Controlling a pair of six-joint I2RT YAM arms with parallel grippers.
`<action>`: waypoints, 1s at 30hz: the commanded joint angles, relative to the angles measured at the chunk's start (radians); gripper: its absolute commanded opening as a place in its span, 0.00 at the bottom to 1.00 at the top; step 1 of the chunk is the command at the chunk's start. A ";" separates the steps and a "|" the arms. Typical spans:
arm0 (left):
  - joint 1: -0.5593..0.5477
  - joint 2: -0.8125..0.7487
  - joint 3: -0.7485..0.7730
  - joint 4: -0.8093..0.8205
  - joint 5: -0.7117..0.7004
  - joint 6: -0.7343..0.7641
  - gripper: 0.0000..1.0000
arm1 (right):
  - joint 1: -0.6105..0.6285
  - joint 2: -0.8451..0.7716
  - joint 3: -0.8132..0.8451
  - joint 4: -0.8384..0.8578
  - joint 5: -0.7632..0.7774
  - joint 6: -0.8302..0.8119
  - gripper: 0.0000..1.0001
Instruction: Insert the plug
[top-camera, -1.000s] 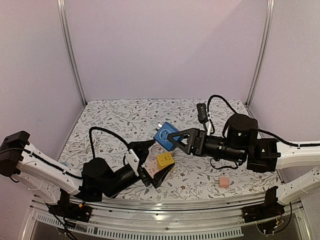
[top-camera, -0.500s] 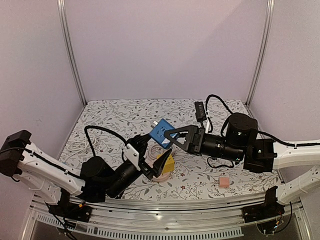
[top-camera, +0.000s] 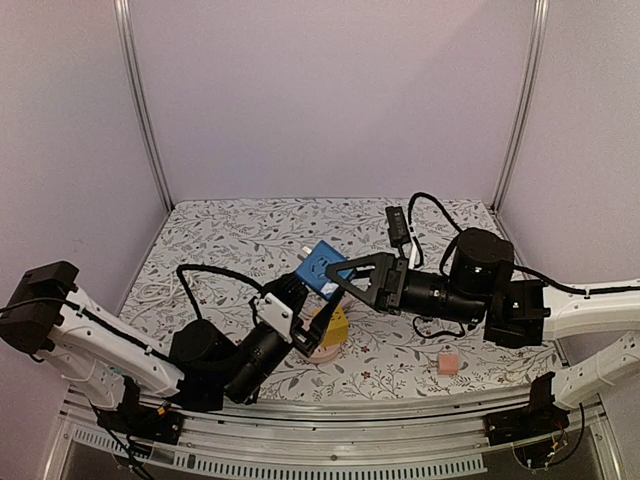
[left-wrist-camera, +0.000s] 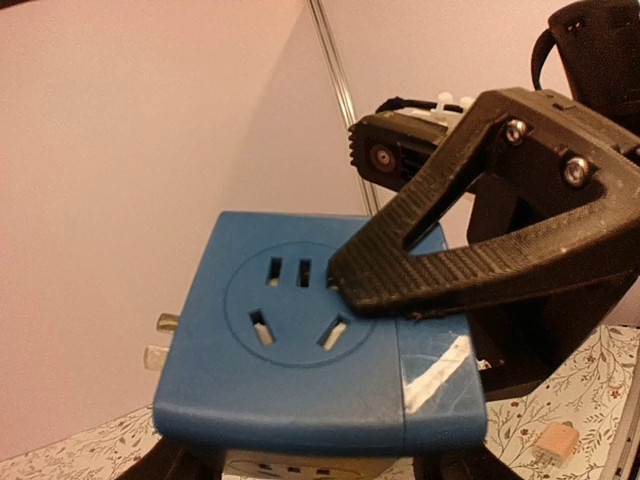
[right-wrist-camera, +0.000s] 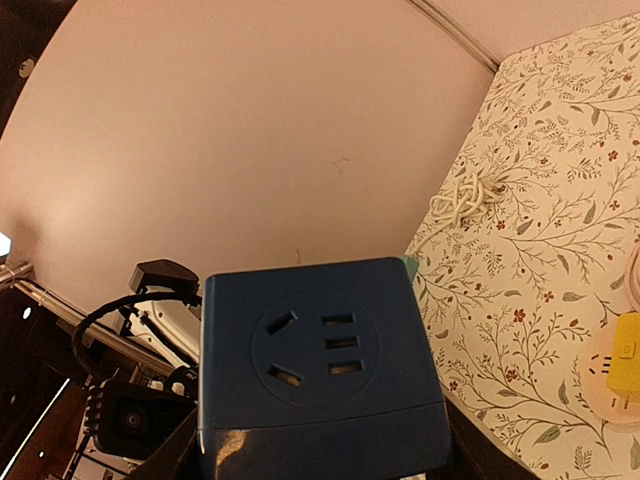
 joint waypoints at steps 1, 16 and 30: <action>-0.025 0.013 0.006 0.059 -0.037 0.041 0.45 | -0.003 -0.004 -0.013 0.051 0.013 0.004 0.00; -0.050 -0.187 0.001 -0.386 0.034 -0.142 0.14 | -0.004 -0.062 0.044 -0.172 0.067 -0.160 0.99; 0.153 -0.470 0.076 -1.070 0.438 -0.605 0.17 | -0.005 -0.229 -0.122 -0.152 0.306 -0.673 0.99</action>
